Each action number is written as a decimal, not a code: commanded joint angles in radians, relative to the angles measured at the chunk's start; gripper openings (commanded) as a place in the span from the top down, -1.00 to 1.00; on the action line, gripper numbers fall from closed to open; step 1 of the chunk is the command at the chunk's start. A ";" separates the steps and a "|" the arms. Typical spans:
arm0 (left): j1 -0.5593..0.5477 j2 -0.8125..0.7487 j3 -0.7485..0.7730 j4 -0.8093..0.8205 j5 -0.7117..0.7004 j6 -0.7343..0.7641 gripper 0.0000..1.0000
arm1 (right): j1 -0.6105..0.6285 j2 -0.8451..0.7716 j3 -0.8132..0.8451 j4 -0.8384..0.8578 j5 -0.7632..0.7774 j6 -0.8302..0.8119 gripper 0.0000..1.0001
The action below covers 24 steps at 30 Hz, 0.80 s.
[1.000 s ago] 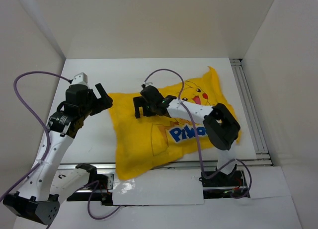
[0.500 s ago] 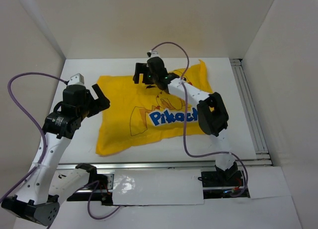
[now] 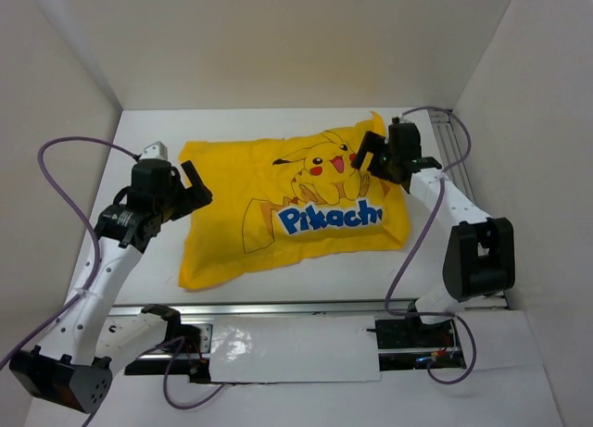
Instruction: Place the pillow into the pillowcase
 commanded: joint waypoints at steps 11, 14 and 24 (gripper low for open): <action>-0.004 0.018 -0.013 0.065 -0.011 0.001 -0.99 | -0.301 -0.107 -0.037 -0.251 0.240 -0.027 -1.00; -0.004 0.009 -0.022 0.065 -0.020 0.001 -0.99 | -0.301 -0.153 -0.019 -0.240 0.172 -0.060 -1.00; -0.004 0.020 -0.004 0.065 -0.008 -0.008 -0.99 | -0.187 -0.227 -0.028 -0.185 0.066 -0.144 -1.00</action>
